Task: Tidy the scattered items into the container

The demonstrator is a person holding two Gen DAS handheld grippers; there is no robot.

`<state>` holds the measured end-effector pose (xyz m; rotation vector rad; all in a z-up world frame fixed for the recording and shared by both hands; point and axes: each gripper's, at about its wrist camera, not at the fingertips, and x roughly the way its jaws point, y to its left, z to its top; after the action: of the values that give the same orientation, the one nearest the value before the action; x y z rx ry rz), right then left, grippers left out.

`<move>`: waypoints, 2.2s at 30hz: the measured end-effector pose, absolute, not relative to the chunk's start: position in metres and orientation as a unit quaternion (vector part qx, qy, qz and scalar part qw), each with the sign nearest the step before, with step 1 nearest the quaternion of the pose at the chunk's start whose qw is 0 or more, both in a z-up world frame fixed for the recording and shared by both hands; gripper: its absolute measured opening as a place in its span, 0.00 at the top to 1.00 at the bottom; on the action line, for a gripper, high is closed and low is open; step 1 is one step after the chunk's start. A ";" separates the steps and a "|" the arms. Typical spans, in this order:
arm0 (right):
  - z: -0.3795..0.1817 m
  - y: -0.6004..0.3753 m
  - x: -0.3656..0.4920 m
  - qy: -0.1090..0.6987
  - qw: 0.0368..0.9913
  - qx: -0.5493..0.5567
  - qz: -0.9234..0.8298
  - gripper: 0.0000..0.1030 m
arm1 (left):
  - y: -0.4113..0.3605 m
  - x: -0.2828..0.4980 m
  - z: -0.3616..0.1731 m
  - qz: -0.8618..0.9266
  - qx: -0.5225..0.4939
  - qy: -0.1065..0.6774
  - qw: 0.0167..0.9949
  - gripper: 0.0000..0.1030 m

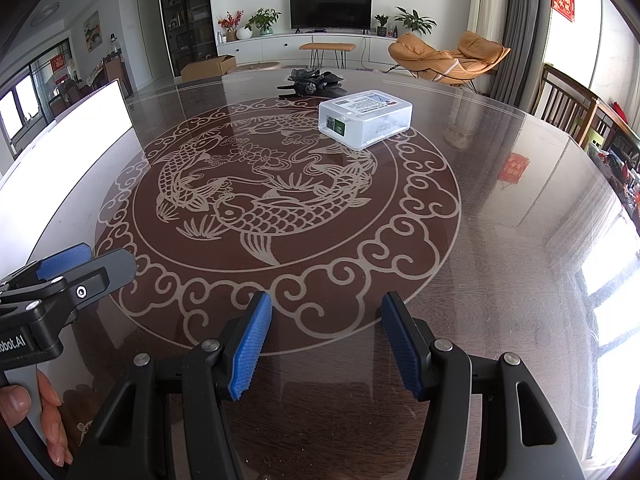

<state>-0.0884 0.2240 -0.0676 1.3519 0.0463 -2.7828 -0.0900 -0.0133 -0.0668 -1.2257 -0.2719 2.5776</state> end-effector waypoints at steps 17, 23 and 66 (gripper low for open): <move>-0.068 0.224 -0.089 0.015 0.024 0.437 -0.899 0.43 | -0.013 -0.090 -0.066 0.891 -0.424 -0.093 0.136 0.00; -0.068 0.224 -0.089 0.015 0.024 0.437 -0.899 0.43 | -0.013 -0.090 -0.066 0.891 -0.424 -0.093 0.136 0.00; -0.068 0.224 -0.089 0.014 0.023 0.437 -0.899 0.43 | 0.001 -0.094 -0.069 0.876 -0.457 0.069 0.134 0.00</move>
<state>-0.0889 0.2237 -0.0680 1.3518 0.0445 -2.7839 -0.0937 0.0012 -0.0686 -1.3259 0.1991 2.5399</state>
